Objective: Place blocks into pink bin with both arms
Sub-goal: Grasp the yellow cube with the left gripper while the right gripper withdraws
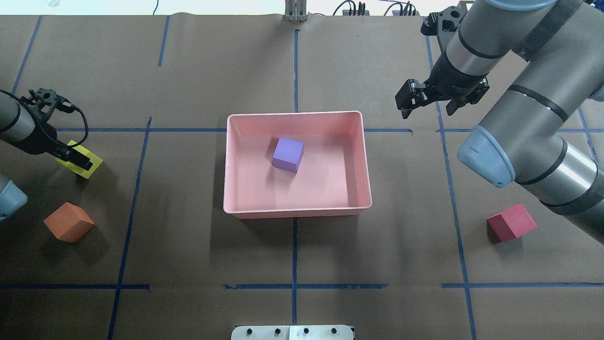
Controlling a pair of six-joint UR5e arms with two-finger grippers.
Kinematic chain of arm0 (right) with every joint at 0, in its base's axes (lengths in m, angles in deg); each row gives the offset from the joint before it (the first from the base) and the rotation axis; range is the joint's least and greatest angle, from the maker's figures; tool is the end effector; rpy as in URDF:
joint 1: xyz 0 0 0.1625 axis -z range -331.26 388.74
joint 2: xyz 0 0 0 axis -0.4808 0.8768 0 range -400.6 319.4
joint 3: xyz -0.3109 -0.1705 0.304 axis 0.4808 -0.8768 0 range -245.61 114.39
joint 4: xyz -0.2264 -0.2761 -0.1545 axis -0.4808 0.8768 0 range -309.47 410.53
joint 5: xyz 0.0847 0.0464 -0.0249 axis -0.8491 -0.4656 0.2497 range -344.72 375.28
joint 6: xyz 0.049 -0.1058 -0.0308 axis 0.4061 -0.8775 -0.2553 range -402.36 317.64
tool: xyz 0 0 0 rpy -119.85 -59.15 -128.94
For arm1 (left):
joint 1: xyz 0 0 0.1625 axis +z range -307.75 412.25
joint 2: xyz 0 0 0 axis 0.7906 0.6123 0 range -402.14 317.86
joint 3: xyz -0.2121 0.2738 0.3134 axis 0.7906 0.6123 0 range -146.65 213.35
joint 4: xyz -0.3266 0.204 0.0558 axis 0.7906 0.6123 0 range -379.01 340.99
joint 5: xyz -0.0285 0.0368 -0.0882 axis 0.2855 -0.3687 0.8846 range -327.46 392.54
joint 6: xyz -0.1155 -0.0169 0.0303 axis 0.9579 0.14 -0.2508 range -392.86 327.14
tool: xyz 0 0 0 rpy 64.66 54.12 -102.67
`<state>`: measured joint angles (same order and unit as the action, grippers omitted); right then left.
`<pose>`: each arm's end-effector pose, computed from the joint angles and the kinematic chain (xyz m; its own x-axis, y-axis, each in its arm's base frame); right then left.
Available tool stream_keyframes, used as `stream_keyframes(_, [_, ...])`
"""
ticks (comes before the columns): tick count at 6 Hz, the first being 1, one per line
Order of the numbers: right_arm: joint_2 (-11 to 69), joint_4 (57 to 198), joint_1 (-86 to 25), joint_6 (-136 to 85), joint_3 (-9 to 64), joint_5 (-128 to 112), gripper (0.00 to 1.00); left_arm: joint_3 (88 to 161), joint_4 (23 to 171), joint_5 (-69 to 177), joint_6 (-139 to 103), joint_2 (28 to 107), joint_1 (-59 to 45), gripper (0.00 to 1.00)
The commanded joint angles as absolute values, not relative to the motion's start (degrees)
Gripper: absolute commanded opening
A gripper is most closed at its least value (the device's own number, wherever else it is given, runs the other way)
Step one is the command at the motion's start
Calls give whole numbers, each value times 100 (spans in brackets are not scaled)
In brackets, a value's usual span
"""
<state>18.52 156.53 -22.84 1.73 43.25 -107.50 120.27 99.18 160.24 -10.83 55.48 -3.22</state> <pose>-0.3290 -0.5242 0.3134 0.6984 -0.0913 0.7098 0.0430 0.9954 0.0857 0.2694 -0.4965 0.6229 0.6093 0.4083 -0.6797 -0.2680 0.9128 0.3081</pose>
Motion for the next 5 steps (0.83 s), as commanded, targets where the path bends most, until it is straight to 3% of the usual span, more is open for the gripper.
stream_keyframes(1, [1881,15653,-2347,-24,4329,-10750,100,12045,9920,16051,-1071,5638,-313,29])
stream_keyframes(2, [2003,15653,-2504,-391,4329,-10759,100,12193,9859,16051,-1054,5647,-321,22])
stream_keyframes(5, [3290,15600,-3468,-2479,4721,-11143,100,12581,9772,16016,864,6434,-365,23])
